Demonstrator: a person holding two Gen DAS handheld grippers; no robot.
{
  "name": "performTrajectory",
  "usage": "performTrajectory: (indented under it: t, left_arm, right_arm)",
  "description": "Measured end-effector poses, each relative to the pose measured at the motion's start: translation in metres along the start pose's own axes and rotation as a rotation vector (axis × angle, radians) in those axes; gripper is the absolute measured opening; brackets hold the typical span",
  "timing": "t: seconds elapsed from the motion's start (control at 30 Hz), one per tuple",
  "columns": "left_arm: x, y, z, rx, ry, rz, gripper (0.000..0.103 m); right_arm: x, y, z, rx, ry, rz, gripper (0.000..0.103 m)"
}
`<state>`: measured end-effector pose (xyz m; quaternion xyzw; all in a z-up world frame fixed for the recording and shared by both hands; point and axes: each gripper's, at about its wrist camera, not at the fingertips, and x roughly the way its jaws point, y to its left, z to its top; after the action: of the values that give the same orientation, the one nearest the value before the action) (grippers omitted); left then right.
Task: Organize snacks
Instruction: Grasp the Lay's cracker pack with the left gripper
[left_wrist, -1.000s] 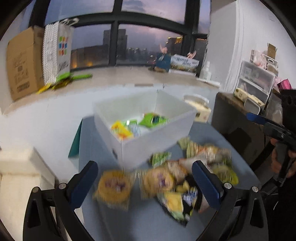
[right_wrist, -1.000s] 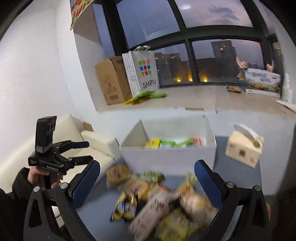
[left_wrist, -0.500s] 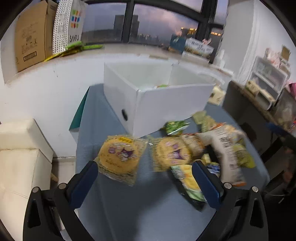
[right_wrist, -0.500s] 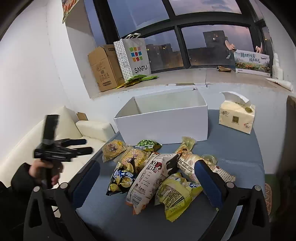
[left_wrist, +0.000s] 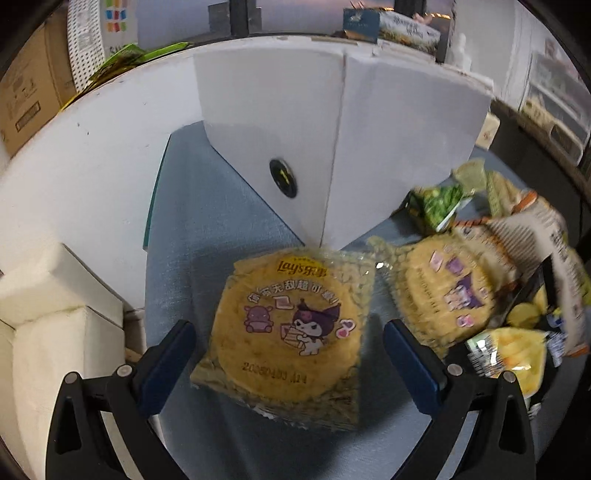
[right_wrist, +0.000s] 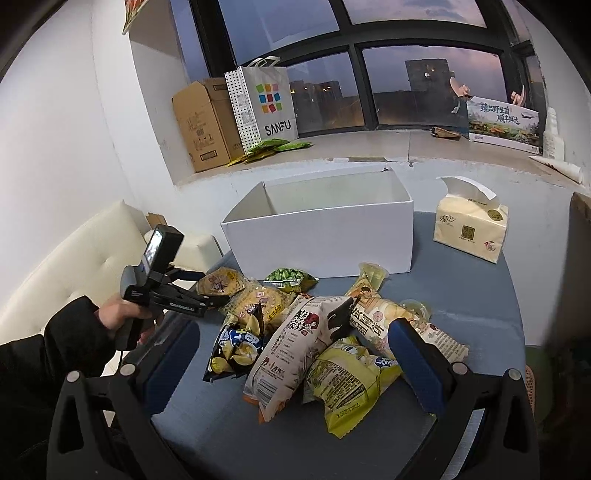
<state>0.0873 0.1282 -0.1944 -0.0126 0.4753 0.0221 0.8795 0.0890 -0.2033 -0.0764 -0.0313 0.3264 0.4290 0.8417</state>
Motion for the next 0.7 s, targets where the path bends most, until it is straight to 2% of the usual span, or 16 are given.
performTrajectory:
  t: [0.1,0.2,0.33,0.43,0.5,0.7]
  left_arm:
    - [0.002,0.001,-0.004,0.015,-0.025,-0.017,0.1]
    - [-0.005,0.005,-0.007,-0.002,-0.047,-0.015,0.078]
    - [-0.014,0.003,-0.01,-0.004,-0.05,-0.014,0.078]
    - [-0.036,0.001,-0.015,-0.044,-0.106,-0.018,0.078]
    - [-0.055,0.005,-0.019,-0.083,-0.158,-0.047,0.078]
    - [-0.116,-0.007,-0.034,-0.156,-0.294,-0.119,0.078]
  right_arm:
    - [0.0,0.001,-0.001,-0.008,0.0,-0.001,0.103]
    - [0.002,-0.001,-0.001,0.0,0.007,-0.007,0.103]
    - [0.003,-0.006,-0.002,0.009,0.013,-0.019,0.103]
    - [0.004,-0.012,-0.002,-0.002,0.021,-0.043,0.103]
    - [0.006,-0.019,-0.002,-0.016,0.033,-0.077,0.103]
    - [0.03,-0.049,-0.001,-0.105,0.13,-0.228,0.103]
